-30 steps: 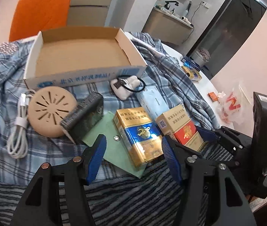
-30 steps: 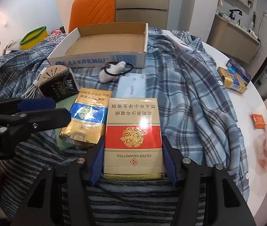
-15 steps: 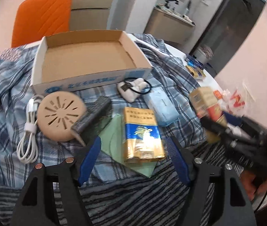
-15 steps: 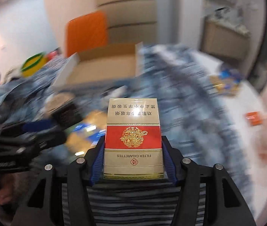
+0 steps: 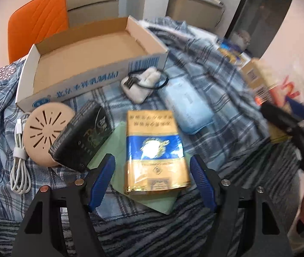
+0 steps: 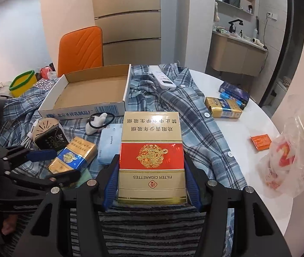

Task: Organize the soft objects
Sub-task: 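Grasp the red-and-gold pack with the right gripper while the left gripper grasps the gold-and-blue pack, then lift both packs and lower them into the cardboard box, opening both grippers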

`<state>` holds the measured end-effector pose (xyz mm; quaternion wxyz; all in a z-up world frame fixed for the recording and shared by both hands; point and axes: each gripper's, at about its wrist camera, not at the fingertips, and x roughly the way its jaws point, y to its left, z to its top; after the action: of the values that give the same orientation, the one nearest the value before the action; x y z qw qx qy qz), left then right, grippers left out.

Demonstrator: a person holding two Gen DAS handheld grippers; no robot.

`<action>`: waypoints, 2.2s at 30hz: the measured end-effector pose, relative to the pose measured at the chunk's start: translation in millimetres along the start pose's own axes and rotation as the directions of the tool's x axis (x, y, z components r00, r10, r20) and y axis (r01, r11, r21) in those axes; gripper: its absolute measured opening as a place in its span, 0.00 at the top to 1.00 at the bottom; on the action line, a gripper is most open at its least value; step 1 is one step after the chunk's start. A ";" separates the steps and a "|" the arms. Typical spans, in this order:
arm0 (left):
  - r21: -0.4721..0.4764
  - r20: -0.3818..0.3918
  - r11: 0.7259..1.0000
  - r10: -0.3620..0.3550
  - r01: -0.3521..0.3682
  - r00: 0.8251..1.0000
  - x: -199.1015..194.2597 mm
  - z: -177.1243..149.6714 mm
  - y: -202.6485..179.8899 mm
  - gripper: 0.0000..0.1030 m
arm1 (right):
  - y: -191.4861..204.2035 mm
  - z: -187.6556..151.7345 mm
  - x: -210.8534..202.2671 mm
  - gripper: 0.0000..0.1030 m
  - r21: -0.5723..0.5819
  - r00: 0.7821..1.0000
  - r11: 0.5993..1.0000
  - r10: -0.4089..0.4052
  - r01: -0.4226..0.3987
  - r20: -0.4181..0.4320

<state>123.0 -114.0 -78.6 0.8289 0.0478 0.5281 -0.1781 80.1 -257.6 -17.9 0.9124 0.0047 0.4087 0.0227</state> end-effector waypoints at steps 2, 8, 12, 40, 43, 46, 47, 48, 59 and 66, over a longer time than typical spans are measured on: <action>0.001 -0.005 1.000 0.005 -0.005 1.000 3.1 -0.2 0.0 0.36 | 1.2 0.9 0.8 0.44 -0.003 1.000 1.000 0.007 -0.007 0.001; 0.042 0.044 0.999 0.017 -0.018 0.999 -11.0 -4.0 -3.5 0.48 | 3.3 1.6 2.8 0.44 -0.005 1.000 1.000 0.019 -0.019 -0.003; 0.055 0.109 0.997 0.055 -0.061 0.993 -36.8 -11.3 -5.5 0.49 | 5.4 2.3 1.7 0.44 -0.013 1.000 1.000 0.020 -0.020 0.006; -0.152 0.480 0.974 0.220 -0.166 0.849 -158.7 78.3 67.4 0.48 | 80.3 144.8 -40.9 0.44 -0.120 0.950 0.989 0.115 -0.083 0.290; -0.183 0.491 0.970 0.229 -0.158 0.840 -161.0 93.8 78.8 0.48 | 80.7 167.8 -41.7 0.44 -0.095 0.942 0.993 0.094 -0.067 0.321; -0.207 0.487 0.970 0.214 -0.126 0.847 -159.0 108.3 89.4 0.48 | 79.5 183.8 -37.8 0.44 -0.059 0.939 0.996 0.078 -0.062 0.334; -0.213 0.488 0.969 0.216 -0.124 0.846 -158.7 110.7 91.3 0.48 | 78.6 187.2 -35.7 0.44 -0.049 0.940 0.997 0.076 -0.063 0.334; -0.220 0.487 0.968 0.219 -0.124 0.846 -156.7 114.0 94.1 0.48 | 78.3 191.1 -32.2 0.44 -0.039 0.940 0.997 0.076 -0.067 0.333; -0.271 0.358 0.952 0.238 -0.143 0.903 -93.2 118.4 120.2 0.48 | 92.6 196.2 61.3 0.44 -0.057 0.978 0.986 0.162 -0.155 0.133; -0.284 0.233 0.948 0.215 -0.145 0.948 -39.4 117.3 137.1 0.48 | 110.4 177.0 118.9 0.44 -0.084 0.987 0.984 0.158 -0.158 -0.011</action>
<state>256.2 -8.0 -7.1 0.9030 -0.0380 0.4266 -0.0342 287.0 -140.2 14.3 0.9061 -0.0016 0.4078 0.1123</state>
